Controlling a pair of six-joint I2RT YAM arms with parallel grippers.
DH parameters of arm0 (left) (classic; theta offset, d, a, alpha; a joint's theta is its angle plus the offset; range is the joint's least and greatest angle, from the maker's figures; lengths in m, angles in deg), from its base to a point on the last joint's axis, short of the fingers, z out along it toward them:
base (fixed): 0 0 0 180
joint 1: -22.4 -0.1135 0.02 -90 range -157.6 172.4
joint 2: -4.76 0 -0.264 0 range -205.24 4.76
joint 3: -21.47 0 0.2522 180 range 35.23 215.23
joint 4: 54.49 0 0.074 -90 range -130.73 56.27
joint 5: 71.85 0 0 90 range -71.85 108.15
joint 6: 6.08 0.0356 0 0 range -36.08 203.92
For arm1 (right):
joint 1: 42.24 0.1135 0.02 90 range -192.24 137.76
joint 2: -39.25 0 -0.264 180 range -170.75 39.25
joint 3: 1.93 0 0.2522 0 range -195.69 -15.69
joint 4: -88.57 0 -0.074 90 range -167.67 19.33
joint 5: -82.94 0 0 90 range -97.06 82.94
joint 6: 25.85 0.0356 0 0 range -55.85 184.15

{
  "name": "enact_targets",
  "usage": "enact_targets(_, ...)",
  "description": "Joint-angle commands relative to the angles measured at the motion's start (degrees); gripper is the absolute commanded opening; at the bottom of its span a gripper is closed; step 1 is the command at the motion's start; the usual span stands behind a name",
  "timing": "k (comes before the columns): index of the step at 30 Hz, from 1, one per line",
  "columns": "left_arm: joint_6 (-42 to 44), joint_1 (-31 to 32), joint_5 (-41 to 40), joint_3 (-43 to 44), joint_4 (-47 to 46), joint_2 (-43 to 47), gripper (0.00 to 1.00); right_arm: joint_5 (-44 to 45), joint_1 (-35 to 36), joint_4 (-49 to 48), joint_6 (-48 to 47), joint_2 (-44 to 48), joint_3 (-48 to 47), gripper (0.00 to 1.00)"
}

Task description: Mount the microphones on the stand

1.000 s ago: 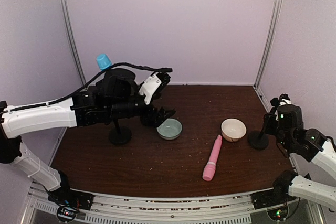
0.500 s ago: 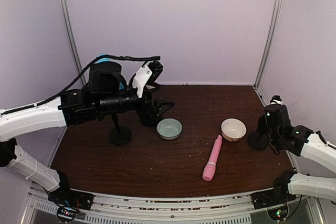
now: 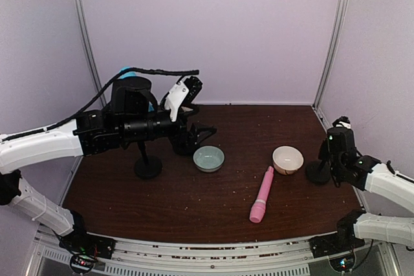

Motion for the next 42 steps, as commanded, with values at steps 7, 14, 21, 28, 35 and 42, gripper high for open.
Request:
enact_targets(7,-0.27,-0.07,0.87,0.26,-1.36,-0.86,0.83,0.12,-1.77,-10.36,-9.01,-0.94,1.58,0.17)
enact_targets(14,0.12,-0.07,2.35,0.39,-1.05,-2.31,0.81,-3.34,-1.52,-7.26,-9.2,5.67,-0.02,0.04)
enact_targets(21,2.51,0.17,6.01,2.1,1.3,-4.42,0.68,-6.9,2.87,2.64,-4.94,17.61,-2.9,0.0)
enact_targets(28,2.93,0.5,10.44,2.71,1.32,-6.8,0.67,-3.46,15.08,10.64,-3.7,18.87,-8.06,0.0)
enact_targets(35,1.3,1.62,12.2,3.28,-1.67,-9.97,0.67,-5.38,26.42,13.1,-3.16,12.18,-14.28,0.0)
enact_targets(42,-5.71,1.82,15.04,-0.35,-10.46,-13.3,0.63,-5.95,30.7,11.91,-4.81,7.36,-15.81,0.0)
